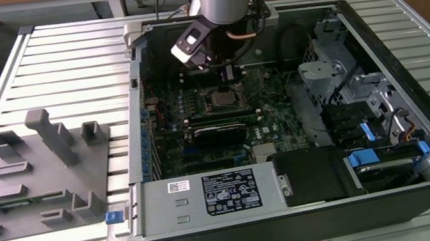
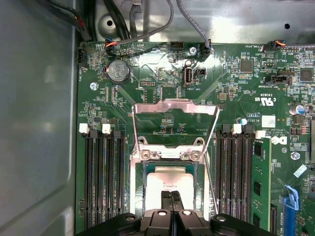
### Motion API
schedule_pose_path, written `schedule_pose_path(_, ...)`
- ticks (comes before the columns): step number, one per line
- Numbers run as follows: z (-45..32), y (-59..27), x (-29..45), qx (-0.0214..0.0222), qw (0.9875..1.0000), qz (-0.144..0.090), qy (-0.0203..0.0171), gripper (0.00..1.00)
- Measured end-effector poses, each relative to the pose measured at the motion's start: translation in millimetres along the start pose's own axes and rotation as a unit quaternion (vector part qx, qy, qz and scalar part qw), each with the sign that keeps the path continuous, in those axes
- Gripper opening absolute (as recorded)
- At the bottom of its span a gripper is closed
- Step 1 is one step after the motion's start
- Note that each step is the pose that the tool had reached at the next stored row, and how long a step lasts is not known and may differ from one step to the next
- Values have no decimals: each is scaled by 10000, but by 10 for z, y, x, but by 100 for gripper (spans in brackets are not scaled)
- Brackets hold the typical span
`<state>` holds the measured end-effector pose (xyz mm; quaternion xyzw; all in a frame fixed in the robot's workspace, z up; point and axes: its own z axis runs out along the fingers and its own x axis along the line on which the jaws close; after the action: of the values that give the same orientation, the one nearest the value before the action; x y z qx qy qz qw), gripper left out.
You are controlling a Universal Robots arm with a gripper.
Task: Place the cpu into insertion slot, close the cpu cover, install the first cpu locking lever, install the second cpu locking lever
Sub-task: 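Close the cpu cover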
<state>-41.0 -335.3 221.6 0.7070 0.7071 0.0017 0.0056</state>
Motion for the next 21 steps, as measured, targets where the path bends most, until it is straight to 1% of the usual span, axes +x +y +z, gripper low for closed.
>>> schedule_pose_path(6, -68, 1, 0, -1, 10000, 0, 2, 11)
schedule_pose_path(9, -75, 2, 1, -2, 10000, 0, 3, 11)
schedule_pose_path(11, -128, 2, 0, -1, 10000, 0, 2, 11)
schedule_pose_path(21, -144, 2, 0, -1, 10000, 0, 2, 11)
